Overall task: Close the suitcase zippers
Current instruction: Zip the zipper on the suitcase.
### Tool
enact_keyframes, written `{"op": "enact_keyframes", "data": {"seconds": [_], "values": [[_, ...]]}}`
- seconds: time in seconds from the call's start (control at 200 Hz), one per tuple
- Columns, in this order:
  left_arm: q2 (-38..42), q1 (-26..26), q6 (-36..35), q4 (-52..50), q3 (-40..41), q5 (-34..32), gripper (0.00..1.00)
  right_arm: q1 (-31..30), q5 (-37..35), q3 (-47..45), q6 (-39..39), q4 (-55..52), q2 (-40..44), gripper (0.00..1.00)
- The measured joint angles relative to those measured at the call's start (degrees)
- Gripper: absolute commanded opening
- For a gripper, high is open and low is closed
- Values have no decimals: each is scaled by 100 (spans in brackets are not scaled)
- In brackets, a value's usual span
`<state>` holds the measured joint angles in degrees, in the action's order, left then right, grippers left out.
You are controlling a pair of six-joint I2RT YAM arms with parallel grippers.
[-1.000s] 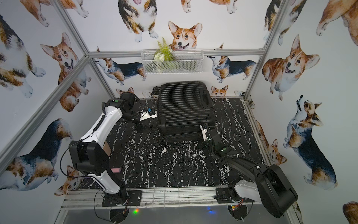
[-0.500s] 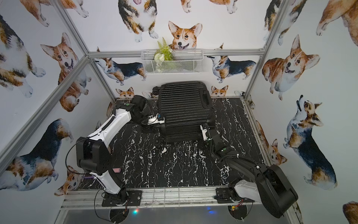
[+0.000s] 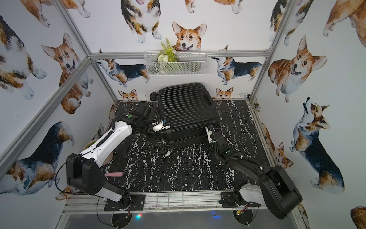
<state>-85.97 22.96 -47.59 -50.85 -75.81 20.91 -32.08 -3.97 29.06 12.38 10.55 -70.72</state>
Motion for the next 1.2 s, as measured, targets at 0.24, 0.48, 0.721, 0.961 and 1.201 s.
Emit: {"op": "enact_keyframes", "data": {"seconds": [0.24,0.48,0.721,0.961,1.201], "values": [[723,619,1661,579,833,-374,24,59,129,72,-2,125,-181,0],[1246,935,2846,1338,1464,-466,24,59,533,162,-57,225,-341,0],[1281,1086,3639,1692,1635,-385,21,-22,957,188,-96,262,-372,0],[1222,1397,4151,1873,1685,-629,19,-210,603,251,-179,264,-413,0],[1147,1880,4795,2699,1786,-1075,19,-608,1285,326,-317,225,-455,0]]}}
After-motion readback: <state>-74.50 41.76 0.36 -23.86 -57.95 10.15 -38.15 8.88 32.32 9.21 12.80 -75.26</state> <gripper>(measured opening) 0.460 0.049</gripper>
